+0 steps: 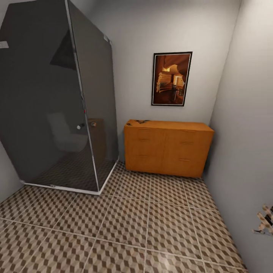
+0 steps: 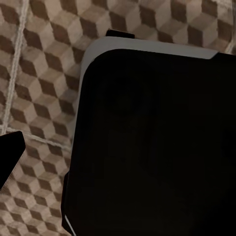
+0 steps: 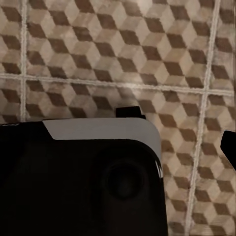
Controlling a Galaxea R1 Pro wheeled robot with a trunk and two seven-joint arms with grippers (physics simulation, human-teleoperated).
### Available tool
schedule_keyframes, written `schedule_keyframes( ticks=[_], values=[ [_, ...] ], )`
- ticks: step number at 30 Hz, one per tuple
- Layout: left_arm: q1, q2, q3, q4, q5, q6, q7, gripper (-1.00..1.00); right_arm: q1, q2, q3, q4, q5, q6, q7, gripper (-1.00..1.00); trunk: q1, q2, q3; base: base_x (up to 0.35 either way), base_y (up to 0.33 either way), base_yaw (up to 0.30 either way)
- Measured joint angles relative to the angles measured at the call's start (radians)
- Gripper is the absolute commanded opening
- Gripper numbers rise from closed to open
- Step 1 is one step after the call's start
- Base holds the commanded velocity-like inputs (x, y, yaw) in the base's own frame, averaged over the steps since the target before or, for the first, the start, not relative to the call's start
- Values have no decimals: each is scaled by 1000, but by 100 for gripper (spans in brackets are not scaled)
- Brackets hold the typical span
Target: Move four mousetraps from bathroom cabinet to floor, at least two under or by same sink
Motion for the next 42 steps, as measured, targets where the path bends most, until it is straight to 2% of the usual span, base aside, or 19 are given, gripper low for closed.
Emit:
schedule_keyframes(
  ticks=[9, 42],
  values=[
    [0, 0, 0, 0, 0, 0, 0, 100, 0, 4, -7, 2, 8, 1, 1, 100, 0, 0, -2, 104, 0, -67],
    [0, 0, -8, 1, -7, 0, 0, 100, 0, -2, -4, 7, 10, 0, 4, 100, -1, 0, -2, 330, 0, 0]
  ],
)
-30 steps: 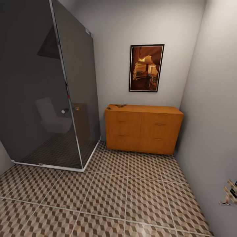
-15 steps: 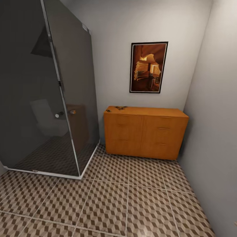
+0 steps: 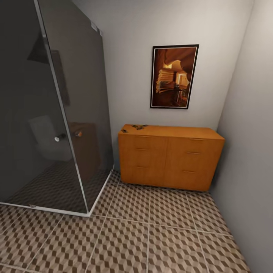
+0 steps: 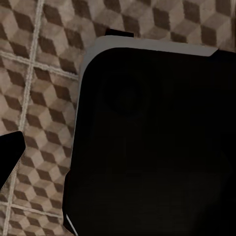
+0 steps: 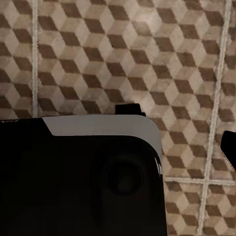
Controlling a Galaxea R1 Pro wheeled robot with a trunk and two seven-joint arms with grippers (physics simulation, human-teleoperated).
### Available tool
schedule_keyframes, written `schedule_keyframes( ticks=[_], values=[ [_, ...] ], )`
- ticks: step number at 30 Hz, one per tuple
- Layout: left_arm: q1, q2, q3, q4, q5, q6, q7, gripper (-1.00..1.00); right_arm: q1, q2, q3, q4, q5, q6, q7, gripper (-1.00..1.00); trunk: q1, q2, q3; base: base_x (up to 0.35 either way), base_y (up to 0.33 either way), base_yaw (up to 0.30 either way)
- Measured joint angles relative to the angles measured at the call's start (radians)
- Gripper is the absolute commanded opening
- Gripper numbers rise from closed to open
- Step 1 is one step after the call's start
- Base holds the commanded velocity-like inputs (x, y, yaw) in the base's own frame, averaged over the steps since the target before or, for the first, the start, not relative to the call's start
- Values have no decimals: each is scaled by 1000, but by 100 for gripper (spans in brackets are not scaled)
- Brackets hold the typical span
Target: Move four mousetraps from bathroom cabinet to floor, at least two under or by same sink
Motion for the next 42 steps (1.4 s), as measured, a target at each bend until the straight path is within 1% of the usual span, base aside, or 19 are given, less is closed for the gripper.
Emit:
schedule_keyframes(
  ticks=[11, 42],
  values=[
    [0, 0, 0, 1, -1, 0, 0, 100, 0, -8, 1, -1, 2, -1, 5, 100, 0, 0, 0, 333, 0, 0],
    [0, 0, 0, 1, -1, 0, 0, 100, 0, -6, 2, 1, -1, 2, 6, 100, 0, 0, 0, 333, 0, 0]
  ],
)
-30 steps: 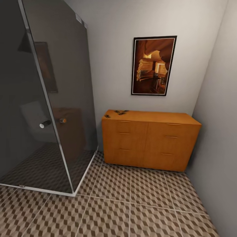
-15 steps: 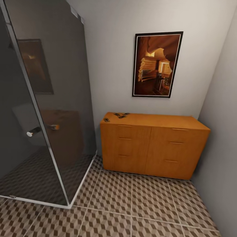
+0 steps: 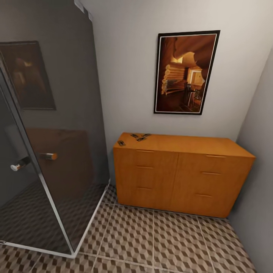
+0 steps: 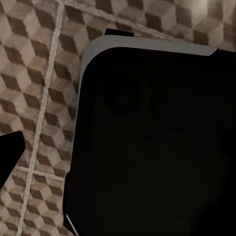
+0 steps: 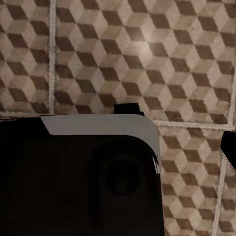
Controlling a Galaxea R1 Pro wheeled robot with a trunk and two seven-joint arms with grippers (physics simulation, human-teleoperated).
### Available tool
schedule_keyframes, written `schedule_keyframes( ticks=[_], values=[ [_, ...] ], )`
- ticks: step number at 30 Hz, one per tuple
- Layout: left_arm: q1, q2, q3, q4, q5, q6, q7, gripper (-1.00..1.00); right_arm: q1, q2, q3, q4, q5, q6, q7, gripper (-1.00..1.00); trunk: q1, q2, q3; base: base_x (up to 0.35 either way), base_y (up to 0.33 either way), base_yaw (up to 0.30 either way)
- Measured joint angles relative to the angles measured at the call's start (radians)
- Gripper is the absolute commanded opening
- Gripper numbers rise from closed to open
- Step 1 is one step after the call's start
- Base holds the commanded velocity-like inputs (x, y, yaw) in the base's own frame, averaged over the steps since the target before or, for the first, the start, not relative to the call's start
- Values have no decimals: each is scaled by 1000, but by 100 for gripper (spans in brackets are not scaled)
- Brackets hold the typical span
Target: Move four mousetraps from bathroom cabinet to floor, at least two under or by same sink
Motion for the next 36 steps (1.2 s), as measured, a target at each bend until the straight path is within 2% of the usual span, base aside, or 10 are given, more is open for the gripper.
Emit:
schedule_keyframes(
  ticks=[36],
  values=[
    [0, -1, 0, 0, 0, 0, 0, 100, 0, 0, 0, 1, 0, 0, -7, 100, 0, 0, 0, 333, 0, 0]
  ],
)
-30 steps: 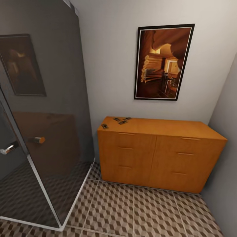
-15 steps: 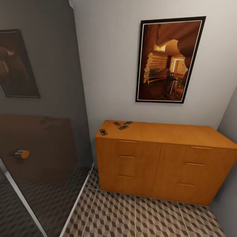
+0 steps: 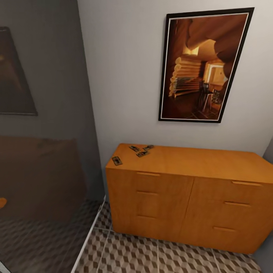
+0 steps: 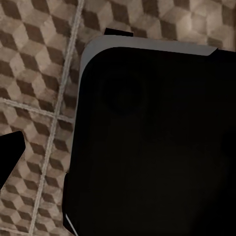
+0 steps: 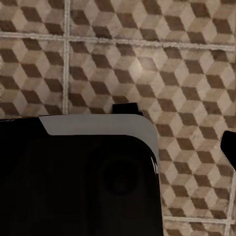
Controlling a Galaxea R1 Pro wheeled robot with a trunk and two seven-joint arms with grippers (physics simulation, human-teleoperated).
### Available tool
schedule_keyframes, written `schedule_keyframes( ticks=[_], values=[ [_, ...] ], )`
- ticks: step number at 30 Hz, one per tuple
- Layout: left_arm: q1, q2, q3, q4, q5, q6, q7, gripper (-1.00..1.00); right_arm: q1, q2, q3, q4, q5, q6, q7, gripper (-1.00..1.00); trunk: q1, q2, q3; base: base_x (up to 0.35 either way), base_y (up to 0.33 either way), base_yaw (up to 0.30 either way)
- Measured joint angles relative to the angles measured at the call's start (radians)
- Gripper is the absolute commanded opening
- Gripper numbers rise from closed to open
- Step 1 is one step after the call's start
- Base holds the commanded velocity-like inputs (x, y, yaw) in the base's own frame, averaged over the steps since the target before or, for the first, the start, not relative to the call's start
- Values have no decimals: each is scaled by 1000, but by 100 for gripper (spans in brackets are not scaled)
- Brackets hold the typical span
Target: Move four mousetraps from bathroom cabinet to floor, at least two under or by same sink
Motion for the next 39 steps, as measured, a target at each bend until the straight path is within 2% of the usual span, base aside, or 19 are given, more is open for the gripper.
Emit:
schedule_keyframes(
  ticks=[11, 31, 32, 34, 35, 39],
  values=[
    [0, 1, 1, 0, 1, 0, 0, 100, 0, 1, 0, 0, 0, 0, 0, 100, 0, 0, 0, 308, 0, 0],
    [0, -4, 4, -3, 7, 0, -2, 100, -1, -3, -1, -9, 2, -1, 0, 100, 1, 0, 0, 13, 0, 0],
    [0, -18, 0, -24, 5, -1, -7, 100, -1, 1, 1, -9, 3, -3, -1, 100, 1, 0, 0, 0, 0, 0],
    [-2, -24, 0, -72, 3, 2, -5, 100, -1, -1, -1, -13, 3, -2, -1, 100, 1, 0, 0, 0, 0, 0],
    [-7, -27, -1, -170, 1, 12, -1, 100, -5, -8, -3, -43, 3, 0, -1, 100, 1, 0, 0, 0, 0, 0],
    [-17, -29, -2, -412, -1, 32, 5, 100, -10, -18, -1, -188, 4, 11, 0, 100, 1, 0, 0, 0, 0, 0]
  ],
)
